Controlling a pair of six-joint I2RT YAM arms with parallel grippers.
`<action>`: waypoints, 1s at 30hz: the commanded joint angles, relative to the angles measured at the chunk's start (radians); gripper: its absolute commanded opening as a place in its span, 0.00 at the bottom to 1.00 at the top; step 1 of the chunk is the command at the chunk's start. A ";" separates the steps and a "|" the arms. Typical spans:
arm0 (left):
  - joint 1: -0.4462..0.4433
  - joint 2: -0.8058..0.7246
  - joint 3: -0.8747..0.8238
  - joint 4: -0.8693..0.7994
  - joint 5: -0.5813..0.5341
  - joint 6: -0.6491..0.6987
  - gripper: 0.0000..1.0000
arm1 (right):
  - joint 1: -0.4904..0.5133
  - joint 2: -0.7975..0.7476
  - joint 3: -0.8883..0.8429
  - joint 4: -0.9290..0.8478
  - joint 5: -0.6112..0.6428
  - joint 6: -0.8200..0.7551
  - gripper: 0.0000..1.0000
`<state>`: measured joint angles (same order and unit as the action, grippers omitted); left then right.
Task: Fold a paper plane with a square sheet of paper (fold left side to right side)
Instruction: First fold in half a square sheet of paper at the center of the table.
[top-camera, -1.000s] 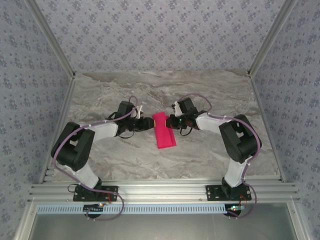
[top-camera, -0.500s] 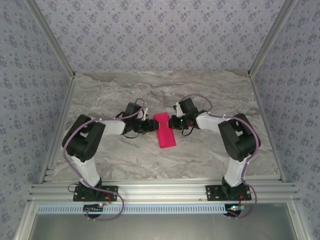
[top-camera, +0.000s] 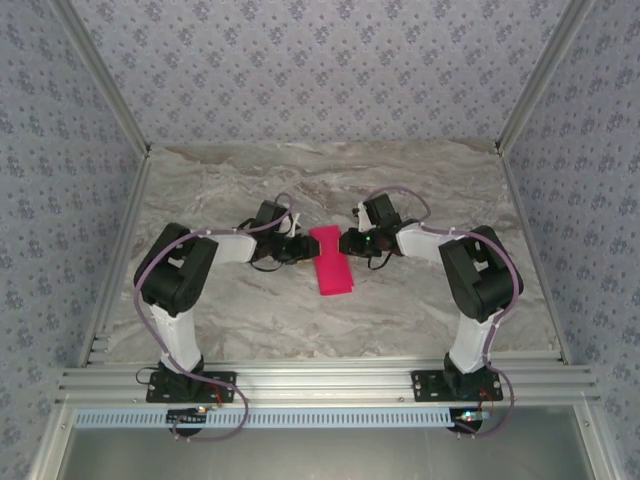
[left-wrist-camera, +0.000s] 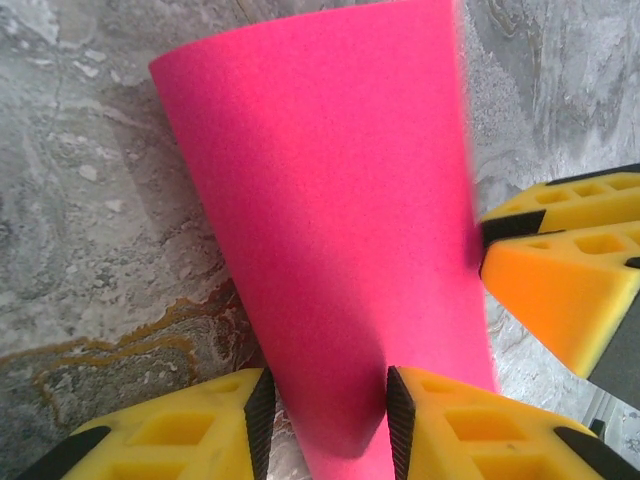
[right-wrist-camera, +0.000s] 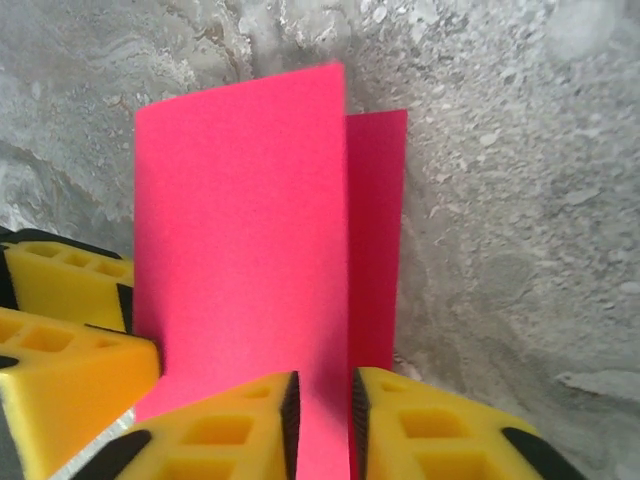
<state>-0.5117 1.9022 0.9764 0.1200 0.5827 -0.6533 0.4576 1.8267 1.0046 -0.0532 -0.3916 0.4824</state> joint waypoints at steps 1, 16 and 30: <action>-0.020 0.041 0.038 -0.037 -0.032 0.036 0.36 | -0.012 -0.052 -0.032 -0.033 0.070 -0.017 0.37; -0.030 0.064 0.071 -0.140 -0.067 0.095 0.37 | -0.089 -0.285 -0.190 -0.080 0.200 -0.037 0.63; -0.040 0.085 0.097 -0.183 -0.095 0.100 0.38 | -0.087 -0.296 -0.220 -0.016 0.085 0.013 0.67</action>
<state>-0.5331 1.9270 1.0691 -0.0444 0.5373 -0.5766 0.3706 1.5421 0.7952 -0.0914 -0.2726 0.4747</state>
